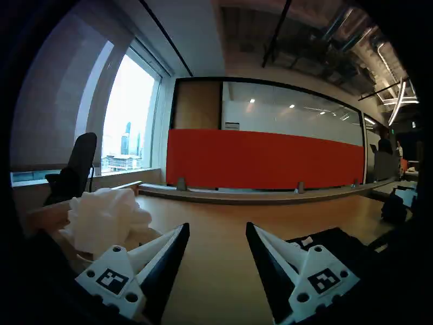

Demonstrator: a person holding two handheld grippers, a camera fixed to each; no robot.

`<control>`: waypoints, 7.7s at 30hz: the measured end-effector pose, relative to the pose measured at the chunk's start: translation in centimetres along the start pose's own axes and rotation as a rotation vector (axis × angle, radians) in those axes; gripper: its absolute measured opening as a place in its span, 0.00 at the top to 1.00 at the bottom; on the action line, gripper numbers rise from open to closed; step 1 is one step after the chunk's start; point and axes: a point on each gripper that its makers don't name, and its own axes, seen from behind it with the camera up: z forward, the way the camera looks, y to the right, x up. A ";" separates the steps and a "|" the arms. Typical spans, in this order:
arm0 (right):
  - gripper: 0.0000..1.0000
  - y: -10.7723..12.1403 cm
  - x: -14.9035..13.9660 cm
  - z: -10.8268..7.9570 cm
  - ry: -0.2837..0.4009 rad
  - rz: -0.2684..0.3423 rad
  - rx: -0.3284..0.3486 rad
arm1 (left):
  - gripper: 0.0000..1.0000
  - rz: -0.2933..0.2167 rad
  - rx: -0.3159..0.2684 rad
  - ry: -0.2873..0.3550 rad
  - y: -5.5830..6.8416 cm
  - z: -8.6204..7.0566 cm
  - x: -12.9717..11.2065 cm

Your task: Fold towel

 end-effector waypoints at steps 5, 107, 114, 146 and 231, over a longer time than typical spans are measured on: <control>0.01 -0.4 2.8 -0.1 -0.024 -0.006 0.003 | 0.24 0.017 -0.006 -0.002 -0.1 0.2 2.5; 0.01 -12.3 -12.5 -9.7 -0.747 -0.351 0.612 | 0.24 0.332 -0.586 -0.713 11.4 -9.6 -13.2; 0.01 -12.3 -14.8 -10.7 -0.802 -0.363 0.629 | 0.24 0.343 -0.608 -0.761 11.5 -10.2 -15.4; 0.15 -12.2 -17.2 -12.7 -0.885 -0.305 0.669 | 0.25 0.366 -0.650 -0.853 12.3 -10.7 -17.5; 0.86 -12.7 -2.3 -12.7 -0.723 -0.305 0.648 | 0.90 0.221 -0.588 -0.812 14.2 -12.4 -4.4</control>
